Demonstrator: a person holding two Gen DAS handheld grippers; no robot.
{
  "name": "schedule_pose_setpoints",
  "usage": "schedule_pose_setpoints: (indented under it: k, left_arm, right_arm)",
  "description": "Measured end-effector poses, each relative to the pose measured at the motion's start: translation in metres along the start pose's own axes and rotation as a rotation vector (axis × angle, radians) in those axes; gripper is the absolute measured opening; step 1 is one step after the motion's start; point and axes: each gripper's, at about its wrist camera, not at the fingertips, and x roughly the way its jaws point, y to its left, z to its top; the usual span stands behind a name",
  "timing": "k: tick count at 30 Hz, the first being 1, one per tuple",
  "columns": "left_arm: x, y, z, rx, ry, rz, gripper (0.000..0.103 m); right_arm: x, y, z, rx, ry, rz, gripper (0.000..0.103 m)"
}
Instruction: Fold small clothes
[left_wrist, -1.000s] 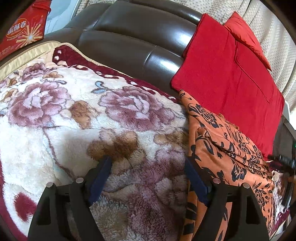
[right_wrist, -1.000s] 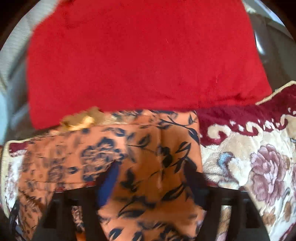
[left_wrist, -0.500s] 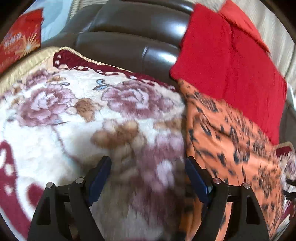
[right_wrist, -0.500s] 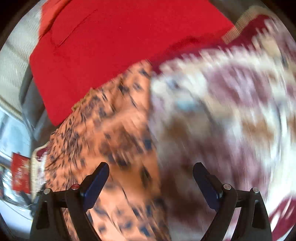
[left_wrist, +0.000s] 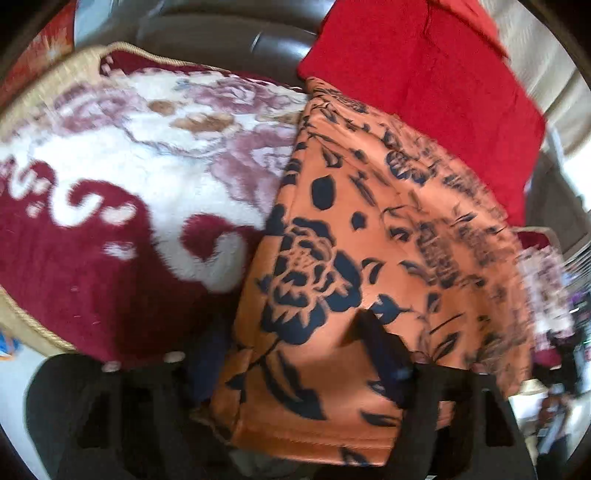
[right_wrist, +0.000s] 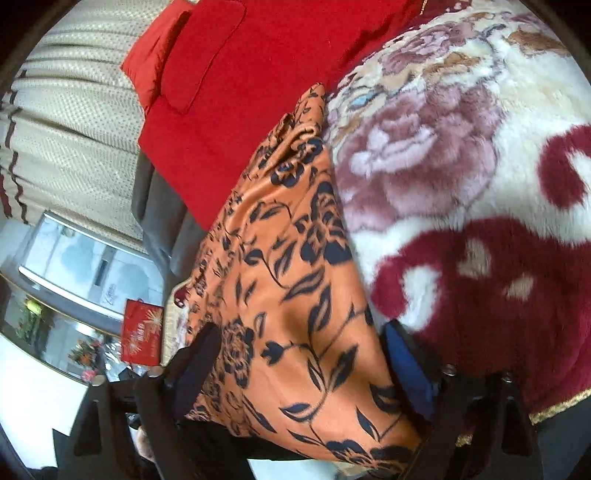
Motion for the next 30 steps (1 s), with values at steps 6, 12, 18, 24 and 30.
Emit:
schedule_pose_setpoints:
  k: [6,12,18,24,30]
  left_arm:
    - [-0.009,0.001,0.002,-0.031,0.015,-0.032,0.023]
    - [-0.006,-0.012,-0.007,0.032,0.014,0.023,0.053]
    - [-0.022,-0.010,0.001,-0.001,0.005,-0.030,0.008]
    - [-0.068,-0.014,0.009,0.013,-0.102,-0.074,0.008]
    - [-0.014,0.009,-0.014,-0.086,0.029,-0.021,0.015]
  right_arm:
    - [-0.033,-0.002,-0.017,-0.008,0.022,-0.063,0.043]
    - [-0.029,0.000,-0.027,-0.032,0.026,-0.019,0.069]
    - [-0.020,0.009,-0.021,-0.065,0.127,-0.109,0.006]
    - [-0.052,0.036,-0.013,-0.128,0.077,-0.058,0.007]
    - [-0.024,-0.014,-0.025,0.035,0.140,-0.094,0.014]
